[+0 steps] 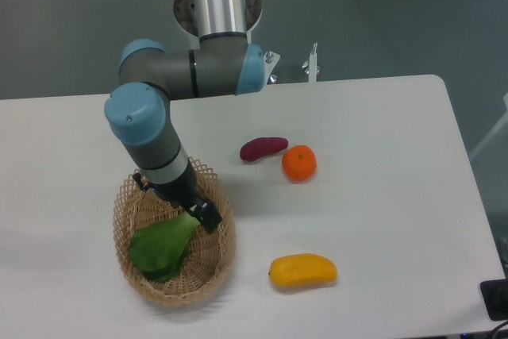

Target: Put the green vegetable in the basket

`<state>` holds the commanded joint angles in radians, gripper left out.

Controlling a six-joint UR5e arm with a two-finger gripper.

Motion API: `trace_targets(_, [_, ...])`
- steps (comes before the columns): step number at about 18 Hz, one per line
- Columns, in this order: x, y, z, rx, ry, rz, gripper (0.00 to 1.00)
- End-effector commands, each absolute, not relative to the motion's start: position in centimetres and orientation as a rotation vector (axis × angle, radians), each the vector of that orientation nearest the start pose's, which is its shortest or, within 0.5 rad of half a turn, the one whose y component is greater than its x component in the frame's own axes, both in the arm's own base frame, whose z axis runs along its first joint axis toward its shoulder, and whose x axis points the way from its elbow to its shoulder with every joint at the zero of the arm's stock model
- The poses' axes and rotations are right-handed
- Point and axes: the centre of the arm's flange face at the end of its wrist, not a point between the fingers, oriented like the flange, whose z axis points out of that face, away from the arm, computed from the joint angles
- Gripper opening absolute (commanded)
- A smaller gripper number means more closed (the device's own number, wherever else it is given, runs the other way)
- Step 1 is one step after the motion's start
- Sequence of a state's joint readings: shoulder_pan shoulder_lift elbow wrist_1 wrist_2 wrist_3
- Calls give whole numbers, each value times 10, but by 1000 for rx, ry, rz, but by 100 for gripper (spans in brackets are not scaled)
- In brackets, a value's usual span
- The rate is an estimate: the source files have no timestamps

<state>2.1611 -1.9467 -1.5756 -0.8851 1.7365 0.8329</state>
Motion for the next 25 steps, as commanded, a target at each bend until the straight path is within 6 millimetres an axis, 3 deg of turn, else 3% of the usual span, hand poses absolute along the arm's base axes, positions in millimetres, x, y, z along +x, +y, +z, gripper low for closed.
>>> trace_targets(2, [-295,585,366,-2964,261,497,100])
trace_targets(6, [-351,555,394,-2978,325,525,100])
trace_targets(8, [-378,529,408,-2993,357,471,100])
trace_targets(14, [-435,458,445,-2996,443,384,100])
trace_targets(16, [-448,439,463,-2968,452,360,100])
trace_targets(19, [-465,421,467,-2940,513,346,100])
trace_targets(25, [-475,403,475,-2898,607,303,100])
